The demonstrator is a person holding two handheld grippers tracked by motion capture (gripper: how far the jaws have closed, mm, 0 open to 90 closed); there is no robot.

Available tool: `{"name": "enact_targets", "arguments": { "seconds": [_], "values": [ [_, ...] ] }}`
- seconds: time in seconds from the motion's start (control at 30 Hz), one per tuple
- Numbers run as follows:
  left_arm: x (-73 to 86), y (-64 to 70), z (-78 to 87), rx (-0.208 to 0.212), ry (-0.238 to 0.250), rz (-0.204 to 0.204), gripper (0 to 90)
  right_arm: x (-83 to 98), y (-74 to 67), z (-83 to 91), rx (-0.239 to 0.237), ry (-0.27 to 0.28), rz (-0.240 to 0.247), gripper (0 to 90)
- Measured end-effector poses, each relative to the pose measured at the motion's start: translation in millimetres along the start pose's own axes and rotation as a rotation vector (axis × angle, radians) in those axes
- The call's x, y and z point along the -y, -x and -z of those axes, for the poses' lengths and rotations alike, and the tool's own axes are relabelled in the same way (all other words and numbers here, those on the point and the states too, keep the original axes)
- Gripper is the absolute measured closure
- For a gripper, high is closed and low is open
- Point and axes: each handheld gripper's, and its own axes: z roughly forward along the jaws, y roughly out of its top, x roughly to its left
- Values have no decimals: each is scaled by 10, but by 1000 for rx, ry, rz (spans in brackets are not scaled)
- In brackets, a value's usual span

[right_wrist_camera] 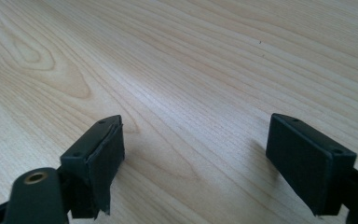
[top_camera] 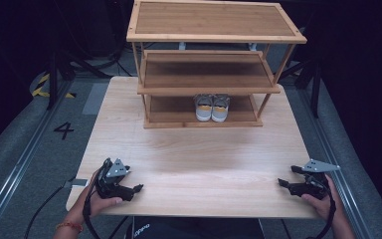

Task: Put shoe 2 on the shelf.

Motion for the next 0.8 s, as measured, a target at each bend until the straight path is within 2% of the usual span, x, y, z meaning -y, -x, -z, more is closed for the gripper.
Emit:
{"name": "enact_targets", "arguments": {
  "seconds": [0.8],
  "values": [
    [0, -5, -9, 3, 7, 4, 157, 0, -1, -1, 3, 0, 0, 195]
  ]
}}
